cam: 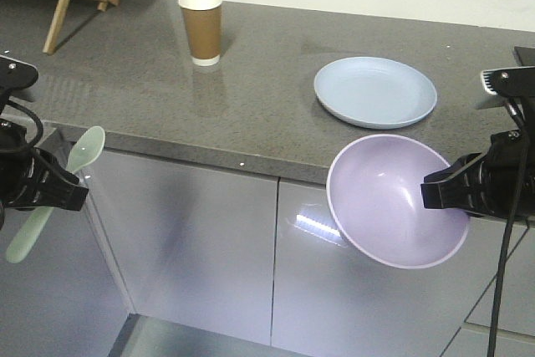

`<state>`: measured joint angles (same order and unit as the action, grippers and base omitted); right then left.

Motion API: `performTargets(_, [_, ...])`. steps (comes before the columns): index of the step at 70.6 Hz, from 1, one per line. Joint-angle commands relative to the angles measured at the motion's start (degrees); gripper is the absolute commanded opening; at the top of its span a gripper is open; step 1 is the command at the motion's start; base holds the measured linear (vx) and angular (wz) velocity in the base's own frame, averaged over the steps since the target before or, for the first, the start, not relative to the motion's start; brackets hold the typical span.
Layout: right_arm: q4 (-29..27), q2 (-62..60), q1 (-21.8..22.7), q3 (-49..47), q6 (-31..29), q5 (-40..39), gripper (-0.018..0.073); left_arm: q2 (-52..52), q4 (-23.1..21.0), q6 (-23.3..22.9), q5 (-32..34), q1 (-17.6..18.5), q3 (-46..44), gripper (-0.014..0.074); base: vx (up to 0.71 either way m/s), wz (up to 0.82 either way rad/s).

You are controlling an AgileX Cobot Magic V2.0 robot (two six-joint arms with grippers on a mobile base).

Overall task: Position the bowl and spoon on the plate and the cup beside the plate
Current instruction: 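Drive the base, carrying spoon and bowl, to the counter with the plate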

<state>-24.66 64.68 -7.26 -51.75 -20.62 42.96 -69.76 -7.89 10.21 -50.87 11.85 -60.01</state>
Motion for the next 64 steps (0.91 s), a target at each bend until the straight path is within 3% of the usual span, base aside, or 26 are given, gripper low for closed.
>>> performTargets(1, [-1.3,-1.4,0.1,-1.4,0.0,-2.9,-0.0003,1.5,-1.0,-0.2,2.9,0.2,-1.3,0.008,0.11,-0.21])
performTargets(64, [-1.3,-1.4,0.1,-1.4,0.0,-2.9,-0.0003,1.5,-1.0,-0.2,2.9,0.2,-1.3,0.008,0.15,-0.07])
